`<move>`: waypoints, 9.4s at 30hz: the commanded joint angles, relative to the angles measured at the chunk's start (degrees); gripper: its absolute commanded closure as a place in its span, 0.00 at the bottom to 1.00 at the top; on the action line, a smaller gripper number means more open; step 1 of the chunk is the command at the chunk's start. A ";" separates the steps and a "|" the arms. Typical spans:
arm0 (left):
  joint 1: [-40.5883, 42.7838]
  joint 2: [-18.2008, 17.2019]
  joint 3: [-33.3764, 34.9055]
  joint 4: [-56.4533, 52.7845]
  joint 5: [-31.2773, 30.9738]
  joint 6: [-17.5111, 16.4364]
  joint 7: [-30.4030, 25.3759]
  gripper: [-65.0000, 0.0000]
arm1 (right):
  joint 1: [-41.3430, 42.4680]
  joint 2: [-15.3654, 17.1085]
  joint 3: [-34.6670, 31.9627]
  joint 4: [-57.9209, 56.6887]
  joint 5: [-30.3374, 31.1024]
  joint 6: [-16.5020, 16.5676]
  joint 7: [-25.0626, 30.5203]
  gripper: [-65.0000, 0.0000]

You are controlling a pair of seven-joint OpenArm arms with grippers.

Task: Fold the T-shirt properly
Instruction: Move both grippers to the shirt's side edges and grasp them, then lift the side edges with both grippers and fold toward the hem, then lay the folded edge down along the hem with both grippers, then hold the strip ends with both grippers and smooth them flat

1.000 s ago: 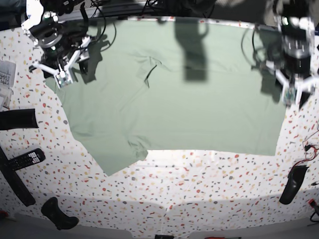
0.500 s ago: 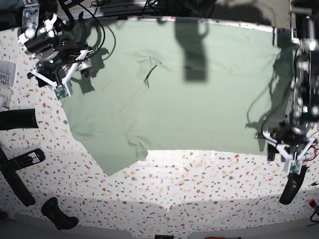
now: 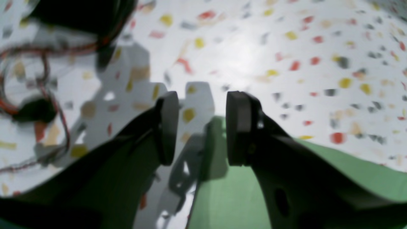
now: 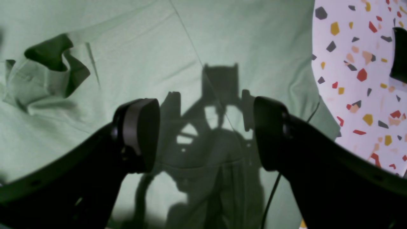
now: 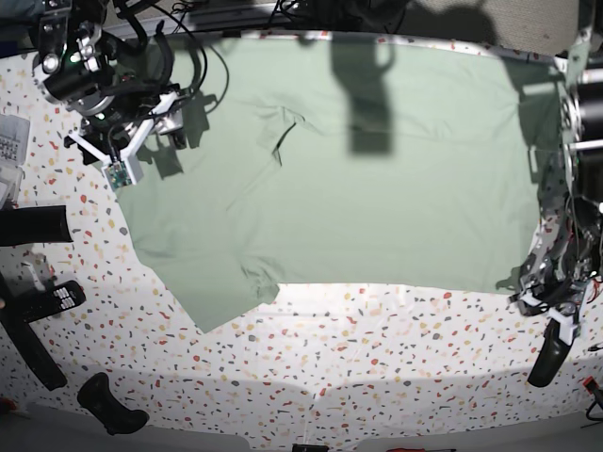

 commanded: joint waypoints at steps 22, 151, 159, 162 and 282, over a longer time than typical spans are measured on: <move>2.10 3.26 -0.26 -7.50 -0.57 -8.83 -4.90 0.66 | 0.20 0.55 0.31 1.07 0.50 -0.11 1.11 0.32; 25.49 -10.16 -0.26 39.54 -15.74 -17.88 9.01 1.00 | 15.21 -2.60 0.28 -9.25 1.29 20.47 4.50 1.00; 30.58 -10.60 -1.84 45.20 -15.76 -17.88 12.02 1.00 | 9.64 -2.60 0.28 -6.47 -0.81 20.47 4.61 1.00; 32.54 -10.60 -4.83 45.68 -15.78 -17.88 12.15 1.00 | 8.15 -2.60 0.72 -6.45 -3.43 20.47 4.98 1.00; 43.32 -6.32 -18.32 55.19 -33.62 -19.10 46.49 0.71 | 21.79 -4.52 15.10 -30.56 12.72 20.47 -4.85 1.00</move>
